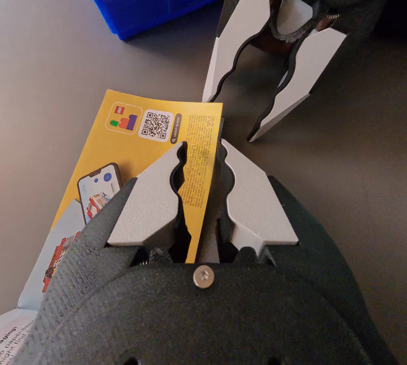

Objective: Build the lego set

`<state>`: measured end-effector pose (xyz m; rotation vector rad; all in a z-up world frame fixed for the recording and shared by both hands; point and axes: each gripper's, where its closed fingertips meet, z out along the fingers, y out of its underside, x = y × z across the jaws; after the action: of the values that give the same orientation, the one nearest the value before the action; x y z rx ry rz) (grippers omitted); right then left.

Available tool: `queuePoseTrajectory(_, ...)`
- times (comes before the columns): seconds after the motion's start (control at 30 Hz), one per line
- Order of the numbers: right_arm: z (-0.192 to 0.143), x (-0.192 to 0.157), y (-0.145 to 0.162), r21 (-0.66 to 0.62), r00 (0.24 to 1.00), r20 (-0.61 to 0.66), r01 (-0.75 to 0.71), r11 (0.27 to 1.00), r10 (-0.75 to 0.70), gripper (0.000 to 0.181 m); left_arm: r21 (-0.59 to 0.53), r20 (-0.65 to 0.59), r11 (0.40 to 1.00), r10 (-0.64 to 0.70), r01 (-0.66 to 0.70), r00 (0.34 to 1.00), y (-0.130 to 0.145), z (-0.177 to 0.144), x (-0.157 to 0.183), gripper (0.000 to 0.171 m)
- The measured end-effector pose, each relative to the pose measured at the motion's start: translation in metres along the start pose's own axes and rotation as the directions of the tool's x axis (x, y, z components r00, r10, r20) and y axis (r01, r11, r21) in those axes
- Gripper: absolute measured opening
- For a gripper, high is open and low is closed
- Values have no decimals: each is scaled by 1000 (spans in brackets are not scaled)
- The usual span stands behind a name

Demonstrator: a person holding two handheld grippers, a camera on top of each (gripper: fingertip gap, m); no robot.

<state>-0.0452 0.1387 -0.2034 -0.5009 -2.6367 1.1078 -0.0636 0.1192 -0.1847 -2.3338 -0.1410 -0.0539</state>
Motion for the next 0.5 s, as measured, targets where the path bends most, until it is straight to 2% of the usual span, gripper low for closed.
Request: queuePoseTrajectory(0.5, -6, 2, -11, 76, 1000, 12, -25, 997, 24, 57, 8, -34, 998, -68, 68, 997, 2, 0, -1, 29)
